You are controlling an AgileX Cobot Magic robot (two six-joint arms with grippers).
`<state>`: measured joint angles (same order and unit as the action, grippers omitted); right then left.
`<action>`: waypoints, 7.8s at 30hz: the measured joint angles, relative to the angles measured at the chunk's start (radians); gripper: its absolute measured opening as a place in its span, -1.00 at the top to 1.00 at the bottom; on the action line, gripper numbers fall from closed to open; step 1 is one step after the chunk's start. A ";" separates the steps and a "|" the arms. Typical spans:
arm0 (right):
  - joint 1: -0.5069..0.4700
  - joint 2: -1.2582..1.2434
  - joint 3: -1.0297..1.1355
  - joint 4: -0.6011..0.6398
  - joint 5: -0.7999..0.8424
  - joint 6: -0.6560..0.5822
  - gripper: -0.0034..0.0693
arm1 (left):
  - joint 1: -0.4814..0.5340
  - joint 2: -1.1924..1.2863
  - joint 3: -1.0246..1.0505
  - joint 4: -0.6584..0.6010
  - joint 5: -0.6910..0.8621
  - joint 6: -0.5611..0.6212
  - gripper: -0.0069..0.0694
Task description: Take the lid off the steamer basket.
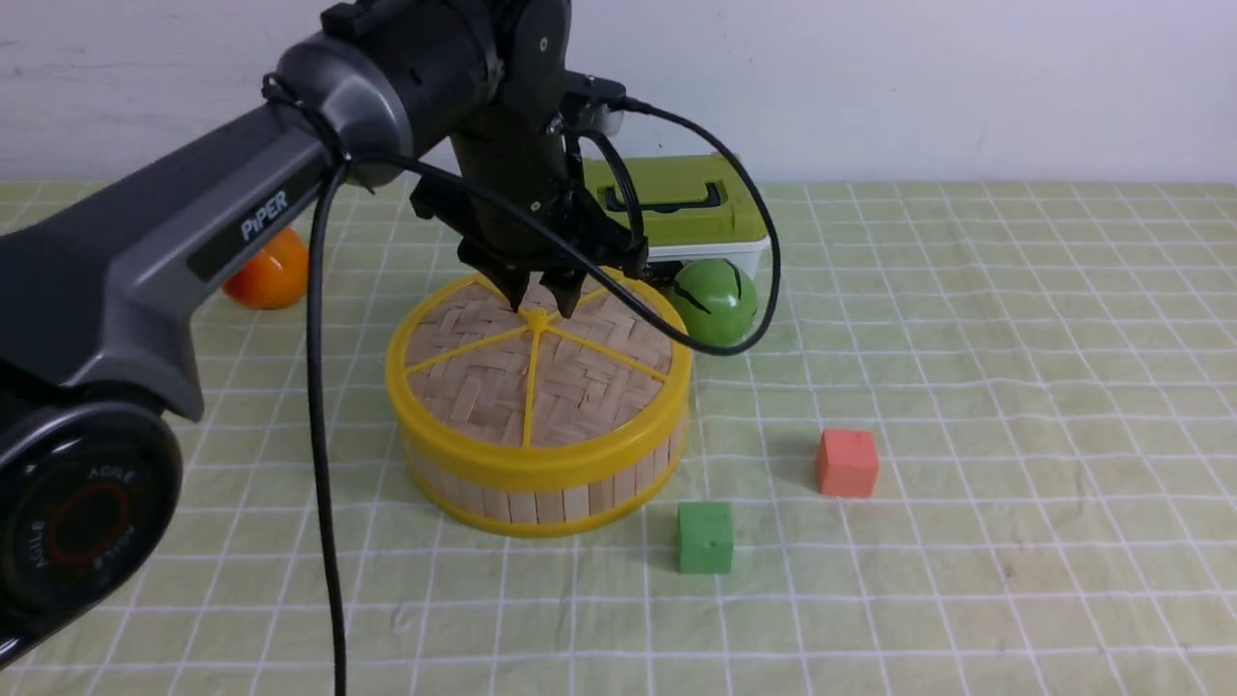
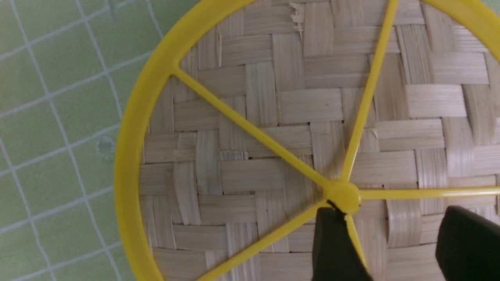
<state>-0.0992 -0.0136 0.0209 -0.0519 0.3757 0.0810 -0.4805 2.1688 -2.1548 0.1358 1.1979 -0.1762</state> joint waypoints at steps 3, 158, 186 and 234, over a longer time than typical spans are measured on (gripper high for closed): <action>0.000 0.000 0.000 0.000 0.000 0.000 0.24 | 0.001 0.010 0.000 0.003 -0.018 -0.001 -0.20; 0.000 0.000 0.000 0.000 0.000 0.000 0.24 | 0.421 -2.180 2.186 -0.241 -0.806 0.125 0.85; 0.000 0.000 0.000 0.000 0.000 0.000 0.24 | 0.421 -2.180 2.186 -0.247 -0.800 0.152 0.85; 0.000 0.000 0.000 0.000 0.000 0.000 0.24 | 0.421 -2.180 2.186 -0.247 -0.800 0.152 0.81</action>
<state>-0.0992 -0.0136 0.0209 -0.0519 0.3757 0.0810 -0.0596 -0.0110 0.0311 -0.1111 0.3984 -0.0239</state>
